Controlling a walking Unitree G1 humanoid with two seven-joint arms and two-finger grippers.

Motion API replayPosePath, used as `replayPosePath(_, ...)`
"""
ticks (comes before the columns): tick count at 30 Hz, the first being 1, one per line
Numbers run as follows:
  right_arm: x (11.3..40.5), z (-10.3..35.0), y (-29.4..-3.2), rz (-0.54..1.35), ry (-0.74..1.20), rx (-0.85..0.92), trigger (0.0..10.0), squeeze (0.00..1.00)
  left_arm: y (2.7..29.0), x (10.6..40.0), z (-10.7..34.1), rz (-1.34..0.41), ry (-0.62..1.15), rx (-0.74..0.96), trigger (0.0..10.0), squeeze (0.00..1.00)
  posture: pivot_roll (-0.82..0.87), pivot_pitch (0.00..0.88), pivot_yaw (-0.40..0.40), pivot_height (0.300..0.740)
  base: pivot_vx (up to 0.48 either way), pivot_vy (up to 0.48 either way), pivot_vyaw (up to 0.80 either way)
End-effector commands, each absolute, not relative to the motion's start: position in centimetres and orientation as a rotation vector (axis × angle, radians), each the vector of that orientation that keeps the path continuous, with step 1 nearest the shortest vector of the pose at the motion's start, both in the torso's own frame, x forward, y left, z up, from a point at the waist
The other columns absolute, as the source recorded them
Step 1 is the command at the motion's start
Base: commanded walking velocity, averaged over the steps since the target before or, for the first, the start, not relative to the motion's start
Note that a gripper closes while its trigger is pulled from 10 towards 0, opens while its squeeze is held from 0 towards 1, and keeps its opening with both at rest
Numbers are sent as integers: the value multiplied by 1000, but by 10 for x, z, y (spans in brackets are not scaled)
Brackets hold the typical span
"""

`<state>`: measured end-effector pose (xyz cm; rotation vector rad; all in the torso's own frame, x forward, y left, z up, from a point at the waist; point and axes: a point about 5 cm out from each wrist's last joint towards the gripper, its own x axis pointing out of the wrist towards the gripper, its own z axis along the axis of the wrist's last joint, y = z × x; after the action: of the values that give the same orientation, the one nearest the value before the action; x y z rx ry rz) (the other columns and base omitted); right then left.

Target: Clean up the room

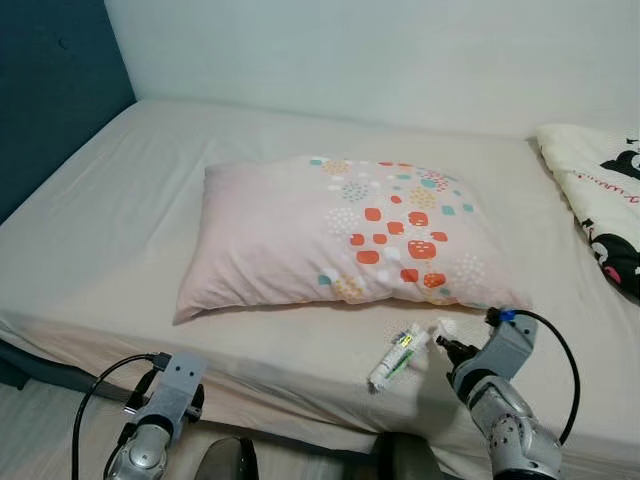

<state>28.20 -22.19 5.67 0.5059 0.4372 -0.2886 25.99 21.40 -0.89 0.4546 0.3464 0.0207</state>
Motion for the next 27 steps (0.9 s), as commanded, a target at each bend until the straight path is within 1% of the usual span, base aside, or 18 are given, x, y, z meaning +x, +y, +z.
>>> replayPosePath(1, 280, 51, -220, -300, 469, 539, 4941, 0, 212, 254, -16, 4, 383, 453, 10000, 0, 69, 101, -31, 565, 0, 0, 0)
replayPosePath(2, 279, 48, -218, -292, 499, 540, 10000, 0, 212, 255, -15, 3, 382, 453, 10000, 0, 69, 100, -29, 565, 0, 0, 0)
replayPosePath(3, 276, 37, -212, -280, 566, 569, 10000, 0, 212, 255, -15, 0, 381, 454, 10000, 0, 69, 101, -28, 565, 0, 0, 0)
replayPosePath(6, 274, 32, -207, -259, 601, 606, 10000, 0, 211, 256, -15, -3, 381, 456, 10000, 0, 72, 98, -26, 565, 0, 0, 0)
replayPosePath(11, 278, 35, -199, -226, 581, 664, 10000, 0, 210, 256, -15, -10, 380, 458, 10000, 0, 73, 97, -25, 565, 0, 0, 0)
replayPosePath(12, 282, 40, -196, -210, 550, 688, 10000, 35, 210, 256, -15, -12, 379, 459, 10000, 0, 74, 95, -24, 565, 0, 0, 0)
replayPosePath(13, 284, 41, -196, -206, 537, 692, 10000, 129, 210, 256, -15, -13, 378, 460, 10000, 0, 74, 95, -24, 565, 0, 0, 0)
replayPosePath(14, 285, 42, -197, -204, 529, 694, 10000, 129, 209, 256, -15, -14, 378, 460, 10000, 0, 74, 95, -24, 565, 0, 0, 0)
replayPosePath(15, 286, 43, -197, -206, 524, 694, 10000, 663, 209, 257, -15, -15, 377, 460, 10000, 0, 74, 95, -24, 565, 0, 0, 0)
replayPosePath(16, 286, 43, -198, -209, 523, 694, 10000, 663, 209, 257, -15, -16, 376, 460, 10000, 0, 74, 95, -24, 565, 0, 0, 0)
replayPosePath(17, 287, 44, -198, -208, 518, 700, 10000, 878, 209, 257, -15, -17, 375, 461, 10000, 0, 76, 91, -25, 565, 0, 0, 0)
replayPosePath(21, 286, 43, -198, -215, 542, 694, 10000, 871, 209, 256, -15, -19, 375, 461, 10000, 0, 76, 91, -25, 565, 0, 0, 0)
replayPosePath(22, 283, 38, -198, -230, 582, 690, 10000, 820, 209, 256, -15, -21, 376, 461, 10000, 0, 74, 93, -25, 565, 0, 0, 0)
replayPosePath(23, 281, 35, -197, -235, 608, 687, 10000, 635, 209, 256, -15, -22, 376, 461, 10000, 0, 74, 93, -25, 565, 0, 0, 0)
replayPosePath(24, 278, 32, -197, -238, 642, 683, 10000, 557, 208, 256, -15, -23, 377, 461, 10000, 0, 74, 93, -25, 565, 0, 0, 0)
replayPosePath(26, 276, 29, -196, -238, 663, 681, 10000, 557, 208, 256, -15, -24, 377, 461, 10000, 0, 74, 93, -25, 565, 0, 0, 0)
replayPosePath(27, 275, 28, -196, -239, 675, 681, 10000, 443, 208, 256, -15, -26, 377, 461, 10000, 0, 73, 96, -22, 565, 0, 0, 0)
